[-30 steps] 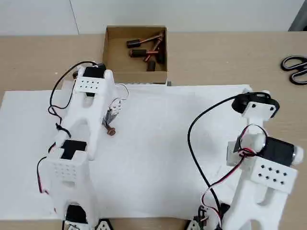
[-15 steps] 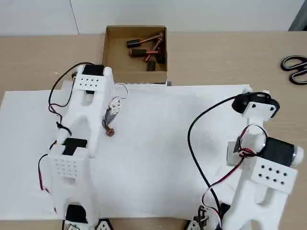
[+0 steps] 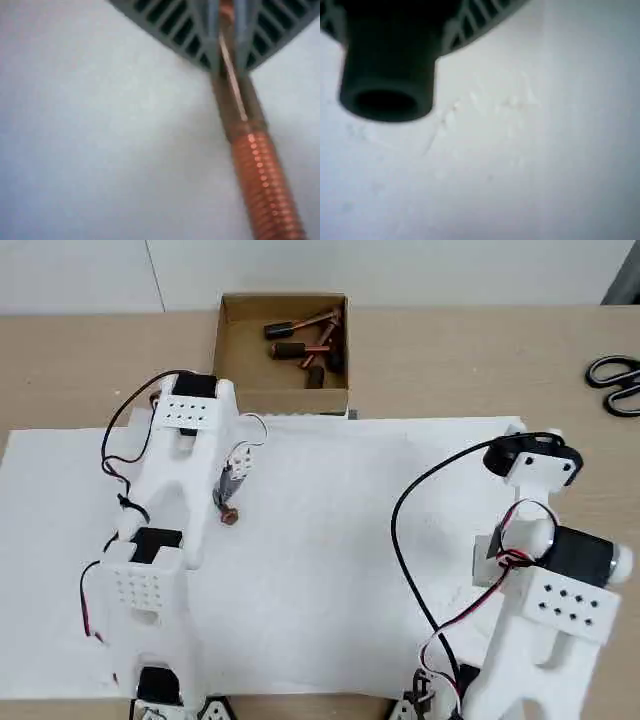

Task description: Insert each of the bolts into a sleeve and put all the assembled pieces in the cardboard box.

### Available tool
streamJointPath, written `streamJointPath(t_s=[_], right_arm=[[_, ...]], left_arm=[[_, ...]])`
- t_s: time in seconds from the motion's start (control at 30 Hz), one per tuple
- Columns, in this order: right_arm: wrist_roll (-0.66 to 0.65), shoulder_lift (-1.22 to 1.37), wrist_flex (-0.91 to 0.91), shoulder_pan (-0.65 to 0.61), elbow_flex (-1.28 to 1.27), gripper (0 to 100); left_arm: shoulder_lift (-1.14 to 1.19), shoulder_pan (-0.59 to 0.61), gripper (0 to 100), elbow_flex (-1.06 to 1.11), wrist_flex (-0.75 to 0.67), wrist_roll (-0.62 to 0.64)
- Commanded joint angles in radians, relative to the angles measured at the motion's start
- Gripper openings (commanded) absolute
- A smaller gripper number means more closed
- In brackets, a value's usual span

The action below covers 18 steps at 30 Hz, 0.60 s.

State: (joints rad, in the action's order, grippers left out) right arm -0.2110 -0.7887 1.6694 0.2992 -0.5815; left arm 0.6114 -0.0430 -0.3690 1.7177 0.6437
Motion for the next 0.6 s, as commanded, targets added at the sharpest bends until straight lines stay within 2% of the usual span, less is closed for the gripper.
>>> streamJointPath(t_s=[0.0,0.1,0.27,0.57], right_arm=[[-0.003,-0.016,-0.012,0.012,0.008,0.3],[-0.003,-0.016,-0.012,0.012,0.008,0.3],[-0.003,-0.016,-0.012,0.012,0.008,0.3],[-0.003,-0.016,-0.012,0.012,0.008,0.3]], left_arm=[[0.000,-0.002,15,-0.012,0.034,0.000],[0.000,-0.003,21,-0.013,0.034,0.000],[0.003,-0.002,21,-0.007,0.034,0.000],[0.008,0.002,11,0.091,0.034,-0.003]])
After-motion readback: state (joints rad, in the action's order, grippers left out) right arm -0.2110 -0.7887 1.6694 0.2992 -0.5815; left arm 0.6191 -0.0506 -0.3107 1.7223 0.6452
